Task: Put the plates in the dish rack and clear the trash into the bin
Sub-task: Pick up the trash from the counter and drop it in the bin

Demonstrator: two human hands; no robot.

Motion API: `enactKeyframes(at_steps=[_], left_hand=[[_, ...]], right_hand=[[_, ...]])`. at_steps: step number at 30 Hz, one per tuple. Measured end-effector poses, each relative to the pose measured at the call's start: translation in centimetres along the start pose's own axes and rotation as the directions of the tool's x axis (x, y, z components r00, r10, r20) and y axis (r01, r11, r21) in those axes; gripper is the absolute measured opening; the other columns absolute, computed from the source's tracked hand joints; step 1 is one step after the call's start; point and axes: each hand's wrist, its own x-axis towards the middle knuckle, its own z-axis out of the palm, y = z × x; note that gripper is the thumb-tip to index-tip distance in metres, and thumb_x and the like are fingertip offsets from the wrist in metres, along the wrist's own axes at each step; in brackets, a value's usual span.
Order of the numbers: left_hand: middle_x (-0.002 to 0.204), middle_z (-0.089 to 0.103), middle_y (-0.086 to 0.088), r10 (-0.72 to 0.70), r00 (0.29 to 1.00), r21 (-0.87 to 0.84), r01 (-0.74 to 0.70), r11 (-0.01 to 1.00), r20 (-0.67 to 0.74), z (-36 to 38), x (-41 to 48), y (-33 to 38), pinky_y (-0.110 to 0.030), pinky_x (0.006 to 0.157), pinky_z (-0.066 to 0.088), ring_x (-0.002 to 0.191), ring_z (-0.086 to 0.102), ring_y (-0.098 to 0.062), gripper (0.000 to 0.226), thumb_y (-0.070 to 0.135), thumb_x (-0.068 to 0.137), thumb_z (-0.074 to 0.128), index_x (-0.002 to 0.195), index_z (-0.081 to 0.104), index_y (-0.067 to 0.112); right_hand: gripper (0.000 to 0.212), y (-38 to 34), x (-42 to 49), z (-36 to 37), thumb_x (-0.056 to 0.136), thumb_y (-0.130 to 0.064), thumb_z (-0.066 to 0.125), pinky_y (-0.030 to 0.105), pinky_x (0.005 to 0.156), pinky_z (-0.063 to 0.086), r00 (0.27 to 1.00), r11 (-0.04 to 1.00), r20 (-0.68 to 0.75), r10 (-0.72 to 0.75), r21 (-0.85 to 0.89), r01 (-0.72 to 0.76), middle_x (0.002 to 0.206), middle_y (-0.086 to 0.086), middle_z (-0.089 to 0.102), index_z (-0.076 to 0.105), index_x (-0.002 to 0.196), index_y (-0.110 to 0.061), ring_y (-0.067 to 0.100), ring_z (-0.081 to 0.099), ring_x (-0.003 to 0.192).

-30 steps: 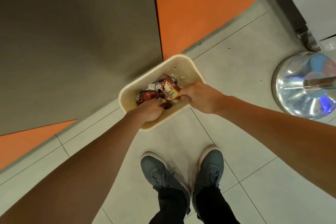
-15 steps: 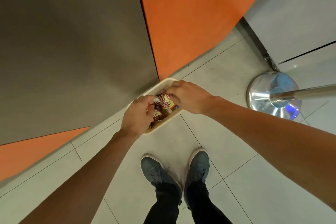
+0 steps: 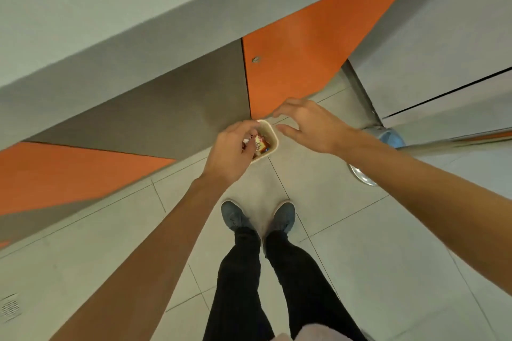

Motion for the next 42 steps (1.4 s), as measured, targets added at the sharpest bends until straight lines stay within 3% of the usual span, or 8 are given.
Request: enactKeyframes(at_steps=[7,12,18,23,29,33,38,42], left_hand=[[0.108,0.065,0.008,-0.011,0.975,-0.127,-0.018,0.992,-0.223,-6.2,-5.0,7.3,-0.005,0.084,0.043,0.097,0.059,-0.001,0.035,0.004,0.093,0.053,0.124,0.061,0.019],[0.112,0.064,0.011,-0.023,0.94,-0.123,-0.02,0.992,-0.34,-10.4,-7.2,9.9,-0.007,0.086,0.043,0.102,0.057,0.003,0.035,0.006,0.094,0.054,0.124,0.061,0.02],[0.109,0.067,0.009,-0.111,0.873,-0.2,0.016,0.98,-0.475,-14.7,-10.1,11.8,-0.005,0.086,0.041,0.099,0.057,0.007,0.034,0.005,0.092,0.055,0.123,0.063,0.018],[0.105,0.069,0.014,-0.191,0.806,-0.355,-0.025,0.934,-0.56,-18.3,-13.3,13.1,-0.021,0.089,0.048,0.101,0.062,-0.002,0.032,0.008,0.091,0.059,0.119,0.064,0.022],[0.093,0.072,0.013,-0.292,0.672,-0.419,-0.03,0.907,-0.681,-22.8,-16.5,12.5,-0.013,0.079,0.046,0.093,0.064,-0.006,0.027,0.007,0.091,0.061,0.11,0.068,0.024],[0.091,0.073,0.013,-0.333,0.61,-0.432,-0.017,0.902,-0.719,-26.2,-17.0,11.4,-0.014,0.077,0.048,0.091,0.065,-0.003,0.024,0.009,0.092,0.061,0.106,0.068,0.027],[0.088,0.072,0.014,-0.337,0.591,-0.424,-0.011,0.905,-0.733,-30.2,-17.2,8.7,-0.014,0.075,0.049,0.092,0.065,-0.003,0.024,0.009,0.092,0.06,0.103,0.069,0.029],[0.088,0.072,0.017,-0.344,0.589,-0.427,-0.001,0.904,-0.731,-32.8,-16.7,5.0,-0.012,0.075,0.047,0.092,0.065,-0.004,0.025,0.008,0.092,0.06,0.101,0.07,0.029]], right_hand=[[0.028,-6.2,-3.1,-5.1,0.096,-0.026,0.057,0.042,0.09,0.049,0.992,0.992,-0.06,-0.114,0.039,0.116,0.114,0.006,0.063,0.063,0.119,-0.011,0.023,0.061,0.099],[0.03,-10.1,-3.2,-8.6,0.096,-0.023,0.057,0.024,0.088,0.041,0.982,0.985,-0.088,-0.166,0.03,0.169,0.12,0.005,0.062,0.062,0.122,-0.01,0.018,0.057,0.108],[0.033,-14.9,-3.7,-11.5,0.097,-0.029,0.055,0.029,0.097,0.041,0.969,0.975,-0.121,-0.215,0.036,0.22,0.123,0.002,0.061,0.06,0.126,-0.015,0.016,0.054,0.114],[0.034,-18.9,-3.0,-13.0,0.098,-0.031,0.054,0.022,0.098,0.033,0.941,0.947,-0.127,-0.314,0.022,0.319,0.129,-0.001,0.057,0.057,0.129,-0.018,0.014,0.049,0.121],[0.022,-24.8,-0.6,-14.4,0.098,-0.026,0.054,0.004,0.093,0.027,0.87,0.868,-0.155,-0.467,0.108,0.485,0.121,-0.008,0.056,0.062,0.119,-0.023,0.004,0.047,0.115],[0.017,-27.8,1.9,-14.3,0.098,-0.024,0.054,0.009,0.095,0.029,0.846,0.84,-0.152,-0.512,0.118,0.529,0.117,-0.007,0.058,0.065,0.112,-0.022,0.006,0.05,0.113],[0.018,-30.9,5.4,-13.1,0.099,-0.027,0.052,0.017,0.094,0.037,0.861,0.854,-0.106,-0.498,0.114,0.508,0.115,-0.011,0.059,0.066,0.111,-0.024,0.003,0.05,0.11],[0.017,-33.5,9.0,-12.2,0.097,-0.023,0.055,0.006,0.08,0.037,0.883,0.873,-0.118,-0.453,0.139,0.467,0.106,-0.013,0.063,0.071,0.106,-0.023,-0.001,0.055,0.098]])
